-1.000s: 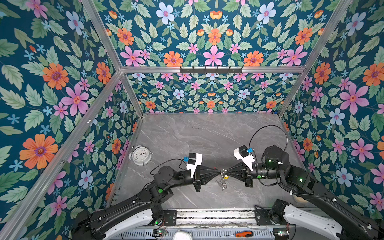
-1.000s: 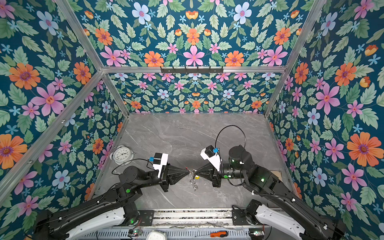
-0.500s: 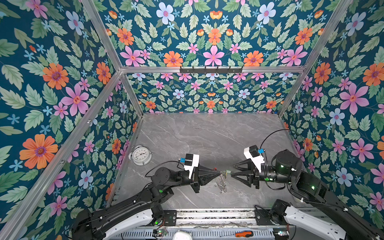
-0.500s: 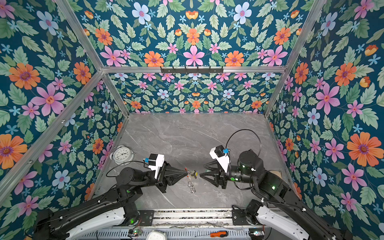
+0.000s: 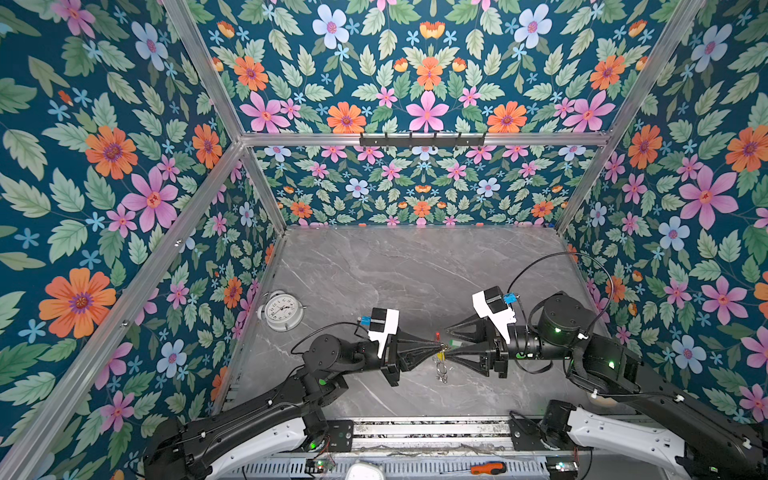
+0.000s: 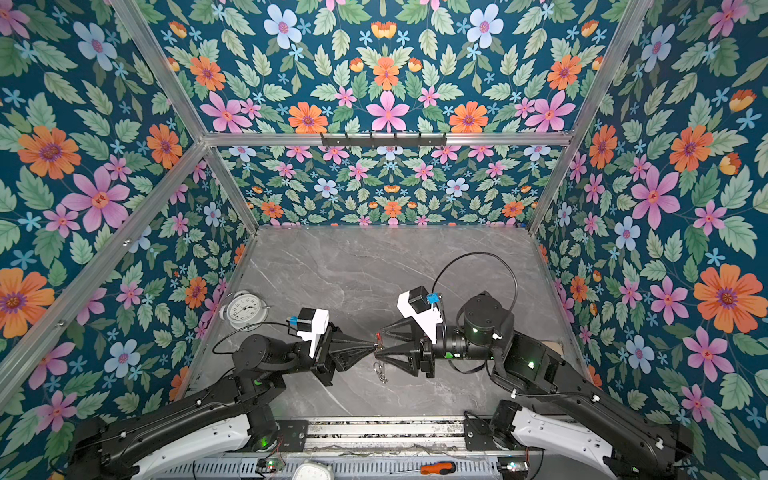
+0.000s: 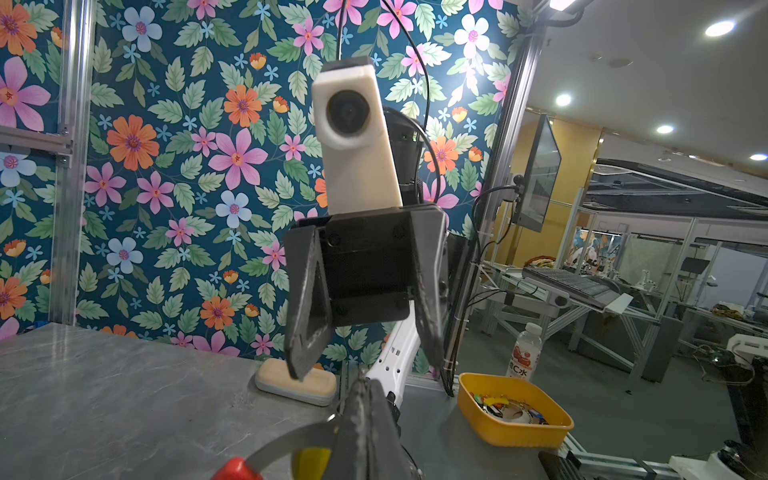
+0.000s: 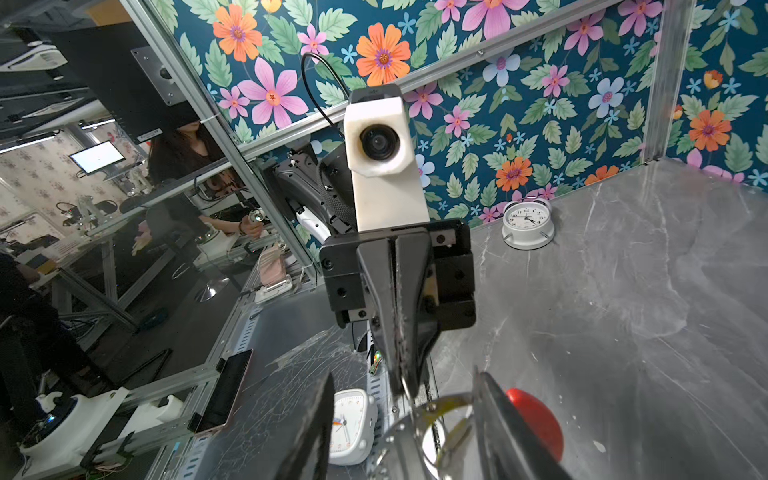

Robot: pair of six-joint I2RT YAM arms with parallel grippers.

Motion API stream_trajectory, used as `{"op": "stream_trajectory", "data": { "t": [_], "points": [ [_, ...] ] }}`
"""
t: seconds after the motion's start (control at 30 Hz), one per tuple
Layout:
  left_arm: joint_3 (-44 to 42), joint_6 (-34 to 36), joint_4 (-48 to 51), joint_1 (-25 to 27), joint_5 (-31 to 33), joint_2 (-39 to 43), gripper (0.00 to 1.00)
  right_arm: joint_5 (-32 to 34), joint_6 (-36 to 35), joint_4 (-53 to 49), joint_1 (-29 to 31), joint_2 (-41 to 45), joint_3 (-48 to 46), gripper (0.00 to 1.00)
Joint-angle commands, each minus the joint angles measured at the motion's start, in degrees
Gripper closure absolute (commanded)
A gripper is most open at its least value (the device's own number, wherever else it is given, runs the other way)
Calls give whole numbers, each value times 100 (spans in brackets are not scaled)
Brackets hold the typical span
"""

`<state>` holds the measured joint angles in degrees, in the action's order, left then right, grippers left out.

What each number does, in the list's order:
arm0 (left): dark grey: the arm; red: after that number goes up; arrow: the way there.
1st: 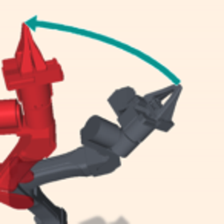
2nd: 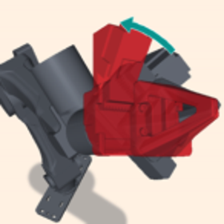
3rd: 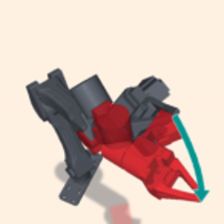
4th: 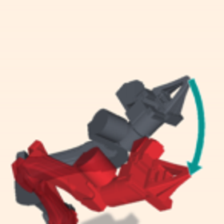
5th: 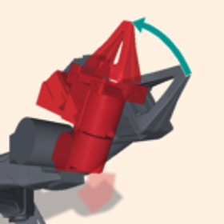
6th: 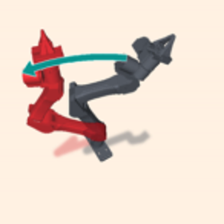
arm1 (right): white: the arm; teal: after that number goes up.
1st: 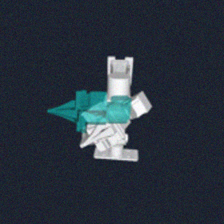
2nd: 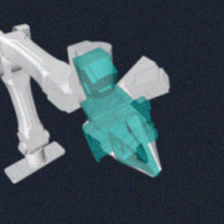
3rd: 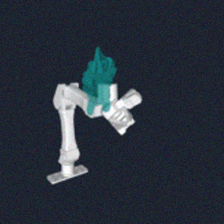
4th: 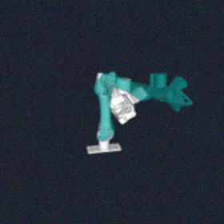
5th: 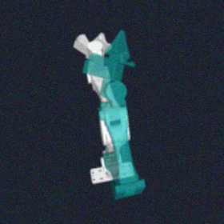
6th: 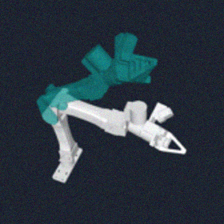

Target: Remove the keys from the keyring

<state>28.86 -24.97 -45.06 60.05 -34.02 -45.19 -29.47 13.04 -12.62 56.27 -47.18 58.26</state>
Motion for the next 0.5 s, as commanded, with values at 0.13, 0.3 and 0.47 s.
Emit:
{"op": "stream_trajectory", "data": {
  "t": [0.13, 0.3, 0.47],
  "points": [
    [-37, 54, -273, 6, 65, 53, 100, 62, 47, 512, 28, 114, -344, 52],
    [-38, 54, -271, -2, 88, 28, 100, -14, 83, 596, 33, 110, -438, 60],
    [-65, 45, -301, -1, 131, 37, 100, -6, 82, 600, 33, 105, -470, 69]
  ]
}}
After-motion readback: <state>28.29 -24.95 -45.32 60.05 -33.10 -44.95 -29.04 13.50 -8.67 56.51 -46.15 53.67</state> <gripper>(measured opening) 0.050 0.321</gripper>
